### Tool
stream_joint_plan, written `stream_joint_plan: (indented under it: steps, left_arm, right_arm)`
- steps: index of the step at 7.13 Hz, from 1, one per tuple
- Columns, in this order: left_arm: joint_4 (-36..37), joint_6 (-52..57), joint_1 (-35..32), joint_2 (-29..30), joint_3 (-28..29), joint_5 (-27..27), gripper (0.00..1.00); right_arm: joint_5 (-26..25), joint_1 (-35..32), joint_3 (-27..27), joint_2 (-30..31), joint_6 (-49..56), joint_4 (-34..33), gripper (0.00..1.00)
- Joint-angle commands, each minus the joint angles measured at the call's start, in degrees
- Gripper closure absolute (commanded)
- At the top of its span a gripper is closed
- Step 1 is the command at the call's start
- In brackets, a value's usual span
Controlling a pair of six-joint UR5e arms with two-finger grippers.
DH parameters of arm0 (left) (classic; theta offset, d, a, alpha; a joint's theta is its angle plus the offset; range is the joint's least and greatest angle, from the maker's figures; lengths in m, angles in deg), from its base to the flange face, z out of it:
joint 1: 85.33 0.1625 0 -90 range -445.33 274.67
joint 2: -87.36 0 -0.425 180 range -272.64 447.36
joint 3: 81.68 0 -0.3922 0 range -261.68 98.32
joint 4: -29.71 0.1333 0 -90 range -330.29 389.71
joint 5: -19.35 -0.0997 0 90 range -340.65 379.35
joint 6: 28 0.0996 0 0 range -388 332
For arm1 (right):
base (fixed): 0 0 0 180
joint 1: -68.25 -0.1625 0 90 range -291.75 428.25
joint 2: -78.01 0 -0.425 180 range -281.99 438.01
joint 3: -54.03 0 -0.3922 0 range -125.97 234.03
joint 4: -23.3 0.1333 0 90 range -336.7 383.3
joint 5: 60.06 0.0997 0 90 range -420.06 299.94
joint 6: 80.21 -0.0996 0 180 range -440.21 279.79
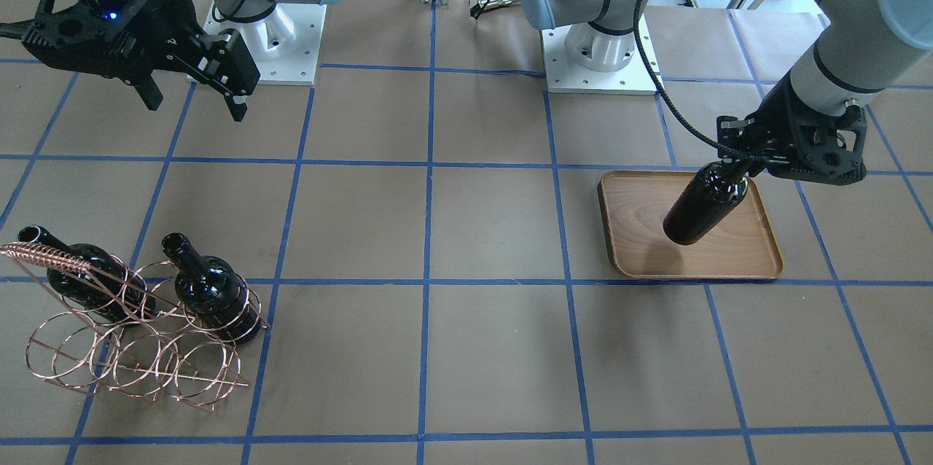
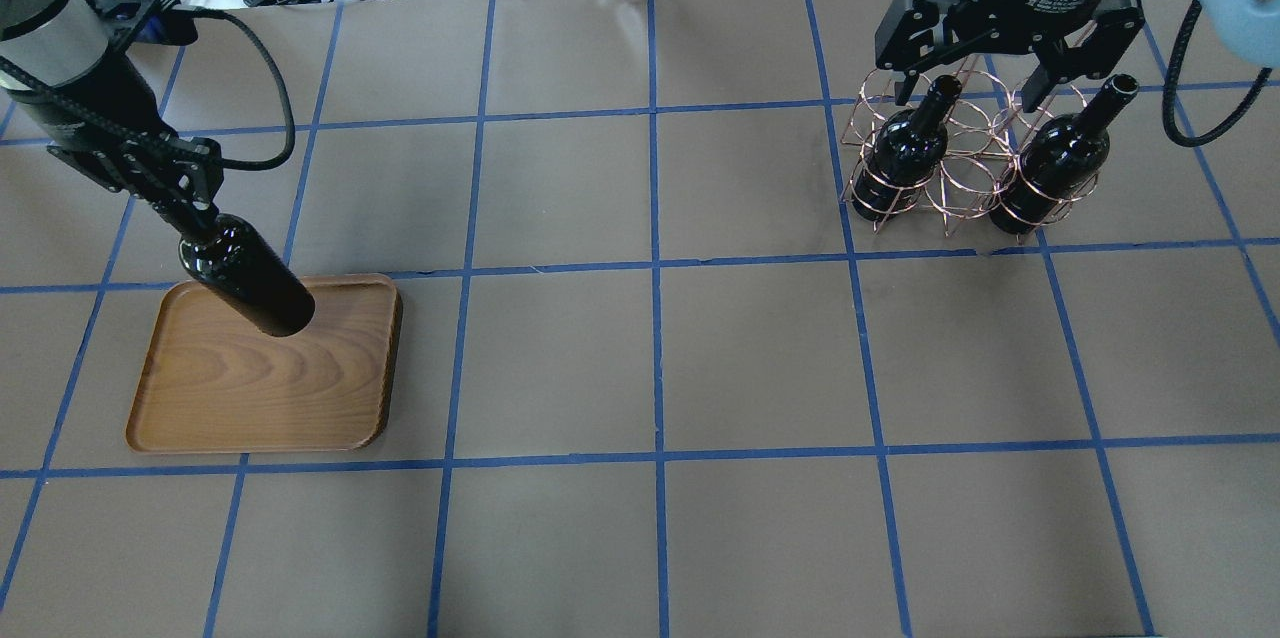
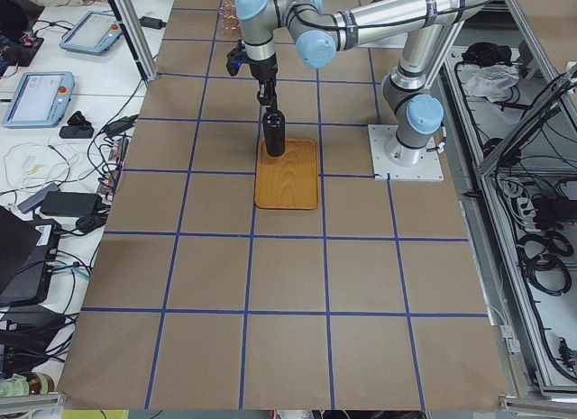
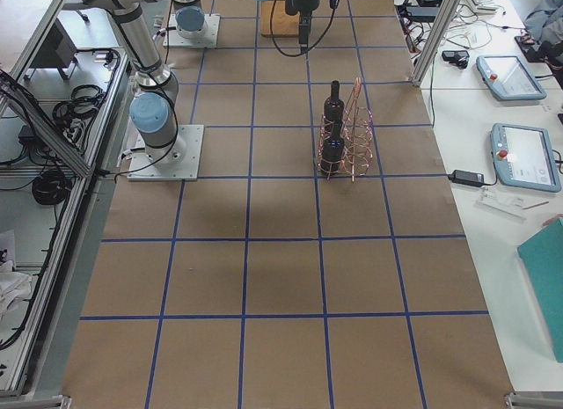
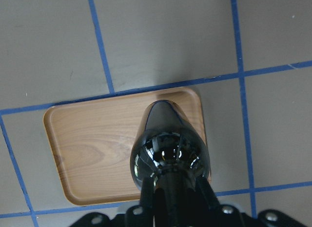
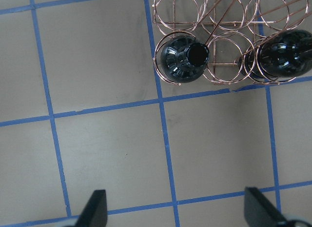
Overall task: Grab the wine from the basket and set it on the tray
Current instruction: 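Lift the bottle with the left gripper and carry it over the tray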
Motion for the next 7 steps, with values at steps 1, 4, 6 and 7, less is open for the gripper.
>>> stream_joint_plan:
  steps: [1, 4, 6, 7]
  left_arm:
    - [0.2, 4.9, 5.0, 0.4, -2.7, 0.2, 1.00]
    - [0.8, 5.2, 5.6, 1.6, -3.0, 0.0, 1.00]
    - [1.0, 5.2, 5.7, 2.2, -3.1, 0.0, 1.00]
    - [1.0, 4.9, 5.7, 2.2, -3.1, 0.0, 0.65]
  right_arm:
    - [0.0, 0.0, 0.0, 0.0, 0.0, -0.1, 0.00]
    - [0.0, 0.0, 0.0, -0.1, 0.0, -0.1, 0.00]
    - [-0.7, 0.0, -0.1, 0.4, 1.6, -0.1, 0.00]
    - [-0.3, 0.0, 0.0, 0.3, 1.8, -0.1, 0.00]
